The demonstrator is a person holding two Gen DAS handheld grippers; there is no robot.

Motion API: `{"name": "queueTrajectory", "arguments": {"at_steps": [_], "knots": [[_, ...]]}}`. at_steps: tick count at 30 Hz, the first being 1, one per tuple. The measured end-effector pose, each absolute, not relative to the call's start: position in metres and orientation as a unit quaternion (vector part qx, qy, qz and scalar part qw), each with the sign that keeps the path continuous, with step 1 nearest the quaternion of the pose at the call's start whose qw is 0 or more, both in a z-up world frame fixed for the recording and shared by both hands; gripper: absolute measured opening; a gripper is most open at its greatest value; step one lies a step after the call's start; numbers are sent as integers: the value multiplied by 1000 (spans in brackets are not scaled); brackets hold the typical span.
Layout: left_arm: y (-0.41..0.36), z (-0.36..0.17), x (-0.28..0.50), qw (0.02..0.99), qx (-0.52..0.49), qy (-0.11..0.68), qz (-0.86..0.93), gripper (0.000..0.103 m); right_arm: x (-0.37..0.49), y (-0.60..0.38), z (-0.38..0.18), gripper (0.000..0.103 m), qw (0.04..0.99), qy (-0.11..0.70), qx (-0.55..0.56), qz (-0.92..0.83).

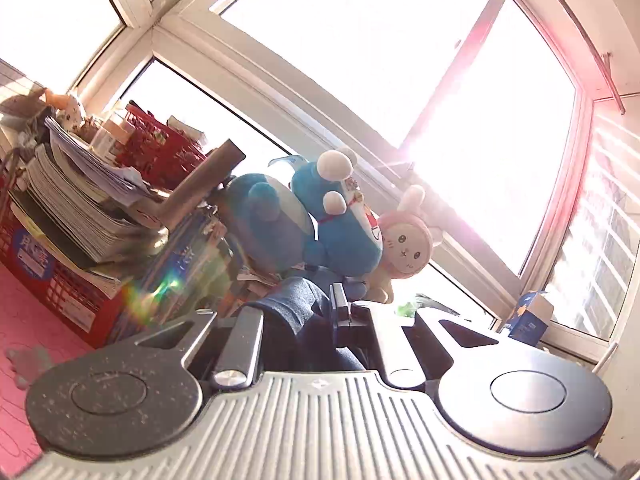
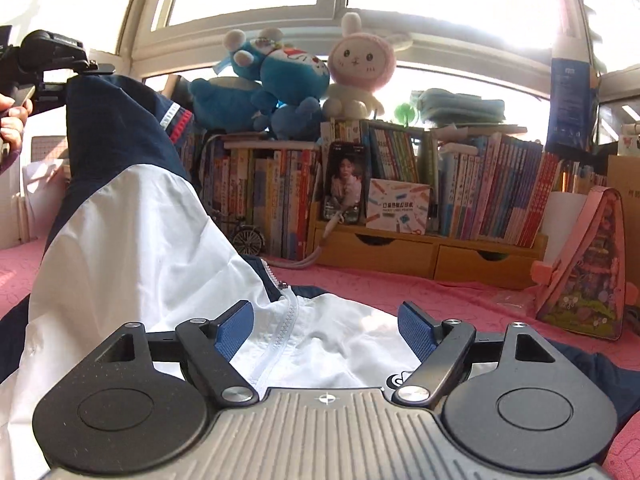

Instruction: Fold clothes

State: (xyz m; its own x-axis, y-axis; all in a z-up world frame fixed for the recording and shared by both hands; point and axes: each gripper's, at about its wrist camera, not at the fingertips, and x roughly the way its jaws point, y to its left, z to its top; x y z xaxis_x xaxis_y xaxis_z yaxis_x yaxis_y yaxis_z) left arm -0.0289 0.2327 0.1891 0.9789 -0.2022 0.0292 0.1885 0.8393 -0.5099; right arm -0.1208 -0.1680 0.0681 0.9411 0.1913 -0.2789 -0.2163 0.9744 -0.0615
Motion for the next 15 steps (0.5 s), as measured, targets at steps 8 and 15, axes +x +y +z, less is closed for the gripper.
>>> {"name": "queueTrajectory", "arguments": {"at_steps": [8,15], "knots": [[287,77,-52,939,-229,251,52,17,-111,-147,30,82,963,225,-95,116],[273,52,-103,917,-160,360,-60,42,-107,-152,9,86,955,260,-101,96]]}}
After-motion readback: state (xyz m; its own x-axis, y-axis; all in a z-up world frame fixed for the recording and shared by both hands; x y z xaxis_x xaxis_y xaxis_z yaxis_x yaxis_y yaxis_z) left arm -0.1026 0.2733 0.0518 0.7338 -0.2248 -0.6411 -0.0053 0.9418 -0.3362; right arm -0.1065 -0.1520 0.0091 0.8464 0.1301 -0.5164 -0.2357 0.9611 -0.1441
